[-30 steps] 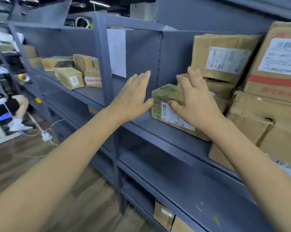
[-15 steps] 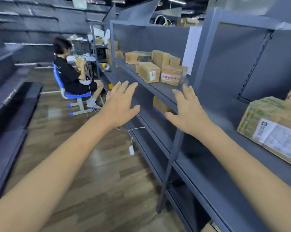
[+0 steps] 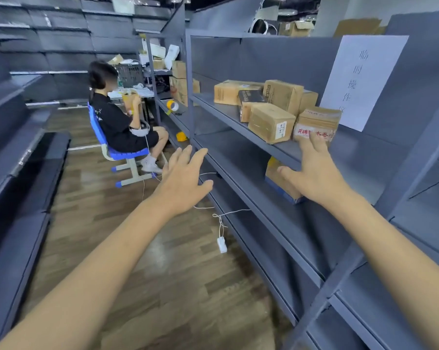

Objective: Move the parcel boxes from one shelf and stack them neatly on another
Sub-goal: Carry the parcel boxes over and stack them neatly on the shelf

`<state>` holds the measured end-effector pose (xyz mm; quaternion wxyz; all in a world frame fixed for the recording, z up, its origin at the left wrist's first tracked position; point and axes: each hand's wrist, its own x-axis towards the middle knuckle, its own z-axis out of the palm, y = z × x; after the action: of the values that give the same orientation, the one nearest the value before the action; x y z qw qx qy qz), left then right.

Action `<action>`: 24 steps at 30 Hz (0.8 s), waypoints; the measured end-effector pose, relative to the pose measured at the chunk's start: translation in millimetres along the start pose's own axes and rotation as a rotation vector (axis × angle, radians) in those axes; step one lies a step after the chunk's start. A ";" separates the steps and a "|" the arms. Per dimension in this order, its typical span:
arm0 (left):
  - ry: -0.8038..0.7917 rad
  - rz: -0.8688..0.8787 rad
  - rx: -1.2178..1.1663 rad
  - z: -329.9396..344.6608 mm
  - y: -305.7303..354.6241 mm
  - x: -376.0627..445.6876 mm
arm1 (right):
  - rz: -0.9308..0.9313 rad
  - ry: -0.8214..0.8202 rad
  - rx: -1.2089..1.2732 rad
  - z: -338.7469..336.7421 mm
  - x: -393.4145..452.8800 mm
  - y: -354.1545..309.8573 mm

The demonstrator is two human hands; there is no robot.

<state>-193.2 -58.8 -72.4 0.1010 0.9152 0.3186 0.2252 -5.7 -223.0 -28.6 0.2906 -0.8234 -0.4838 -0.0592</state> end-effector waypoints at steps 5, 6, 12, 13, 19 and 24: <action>-0.014 -0.014 -0.043 16.1 -28.4 56.6 | 0.012 0.058 0.013 20.7 63.8 8.0; -0.005 -0.011 -0.043 19.8 -32.2 69.6 | 0.008 0.074 0.016 24.8 78.9 10.2; 0.011 0.046 -0.047 49.1 -45.4 165.1 | 0.085 0.152 0.102 50.8 162.1 40.9; 0.006 0.053 -0.053 53.0 -45.1 184.5 | 0.106 0.173 0.116 52.5 175.9 49.2; 0.140 0.145 -0.153 42.7 -55.0 311.3 | 0.154 0.344 0.164 37.7 284.6 74.8; 0.193 0.134 -0.204 56.8 -87.4 394.2 | 0.207 0.342 0.108 55.2 346.8 94.8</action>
<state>61.1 254.5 -13.9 0.1469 0.8934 0.2408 0.3497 245.0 36.5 17.2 0.4168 -0.8299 -0.3426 -0.1419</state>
